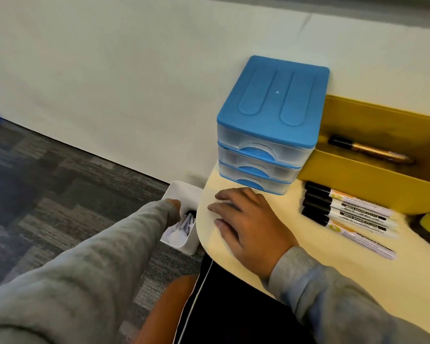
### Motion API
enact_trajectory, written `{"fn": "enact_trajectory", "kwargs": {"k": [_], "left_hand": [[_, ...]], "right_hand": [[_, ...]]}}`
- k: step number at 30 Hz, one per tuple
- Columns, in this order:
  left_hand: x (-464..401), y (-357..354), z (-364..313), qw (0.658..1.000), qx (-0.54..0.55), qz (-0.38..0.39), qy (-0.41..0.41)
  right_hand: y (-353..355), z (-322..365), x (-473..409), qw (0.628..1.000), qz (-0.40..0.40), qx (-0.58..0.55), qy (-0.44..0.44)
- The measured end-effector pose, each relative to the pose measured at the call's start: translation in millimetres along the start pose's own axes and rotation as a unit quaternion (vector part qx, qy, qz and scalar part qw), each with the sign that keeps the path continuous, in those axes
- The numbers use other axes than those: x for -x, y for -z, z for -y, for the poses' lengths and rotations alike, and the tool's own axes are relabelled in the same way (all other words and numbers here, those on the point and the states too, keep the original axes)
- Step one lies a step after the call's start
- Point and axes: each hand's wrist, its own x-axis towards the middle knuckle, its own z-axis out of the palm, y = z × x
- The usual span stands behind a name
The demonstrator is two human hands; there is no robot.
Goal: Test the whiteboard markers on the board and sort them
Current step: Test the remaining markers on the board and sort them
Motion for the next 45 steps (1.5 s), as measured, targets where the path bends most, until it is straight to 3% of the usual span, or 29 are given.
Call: {"fn": "enact_trajectory", "kwargs": {"k": [4, 15, 19, 21, 23, 27, 30, 33, 38, 41, 45], "left_hand": [[27, 33, 8, 0.998, -0.051, -0.004, -0.032], [147, 116, -9, 0.971, -0.167, -0.12, -0.122], [219, 140, -22, 0.976, -0.106, -0.105, -0.16], [254, 151, -37, 0.964, -0.073, -0.142, -0.211], [276, 159, -58, 0.931, -0.023, -0.226, -0.287], [282, 165, -108, 0.801, 0.064, -0.383, -0.456], [263, 170, -141, 0.766, 0.076, -0.429, -0.473], [241, 169, -161, 0.774, 0.043, -0.469, -0.424], [232, 167, -161, 0.775, 0.031, -0.482, -0.408], [230, 167, -161, 0.766, 0.032, -0.492, -0.413], [228, 163, -165, 0.754, -0.009, -0.52, -0.4]], "right_hand": [[-1, -1, 0, 1.0, -0.002, -0.006, -0.003], [18, -6, 5, 0.999, 0.019, -0.035, 0.005], [59, -9, 23, 0.999, -0.007, -0.045, -0.013], [88, -10, 33, 0.998, -0.034, -0.05, -0.019], [118, -14, 40, 0.996, -0.063, -0.047, -0.031], [165, -36, 42, 0.989, -0.117, -0.03, -0.081], [194, -63, 35, 0.981, -0.127, -0.013, -0.144], [213, -98, 22, 0.969, -0.086, 0.057, -0.225], [209, -141, 1, 0.923, 0.093, 0.175, -0.329], [196, -154, -9, 0.901, 0.152, 0.234, -0.331], [183, -165, -16, 0.899, 0.175, 0.257, -0.309]]}}
